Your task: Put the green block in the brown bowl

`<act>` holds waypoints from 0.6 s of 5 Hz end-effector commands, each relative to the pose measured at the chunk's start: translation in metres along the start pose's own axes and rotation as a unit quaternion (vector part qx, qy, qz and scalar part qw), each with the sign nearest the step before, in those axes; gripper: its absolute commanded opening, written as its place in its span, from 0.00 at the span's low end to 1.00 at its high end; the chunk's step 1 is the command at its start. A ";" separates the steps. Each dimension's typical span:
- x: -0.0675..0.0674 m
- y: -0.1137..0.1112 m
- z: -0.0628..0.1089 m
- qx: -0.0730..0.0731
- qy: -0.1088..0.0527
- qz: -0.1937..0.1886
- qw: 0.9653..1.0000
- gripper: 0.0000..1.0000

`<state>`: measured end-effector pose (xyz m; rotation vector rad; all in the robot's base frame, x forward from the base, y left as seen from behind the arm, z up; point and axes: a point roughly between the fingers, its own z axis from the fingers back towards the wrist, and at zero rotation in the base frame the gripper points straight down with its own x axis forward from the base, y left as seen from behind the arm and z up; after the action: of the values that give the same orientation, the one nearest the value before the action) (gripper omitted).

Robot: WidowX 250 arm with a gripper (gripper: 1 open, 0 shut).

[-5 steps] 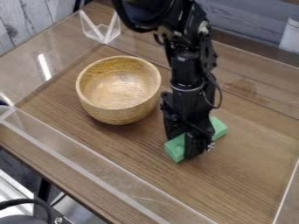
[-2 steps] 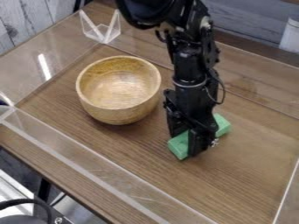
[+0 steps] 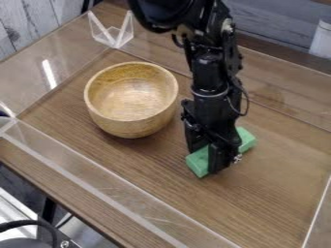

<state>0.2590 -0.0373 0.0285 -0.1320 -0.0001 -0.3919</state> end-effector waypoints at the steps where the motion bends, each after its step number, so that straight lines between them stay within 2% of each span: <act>1: 0.011 0.006 0.011 0.005 -0.025 0.002 1.000 0.00; 3: 0.011 0.012 0.038 0.018 -0.046 0.038 0.998 0.00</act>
<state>0.2629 -0.0265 0.0481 -0.1224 -0.0235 -0.3108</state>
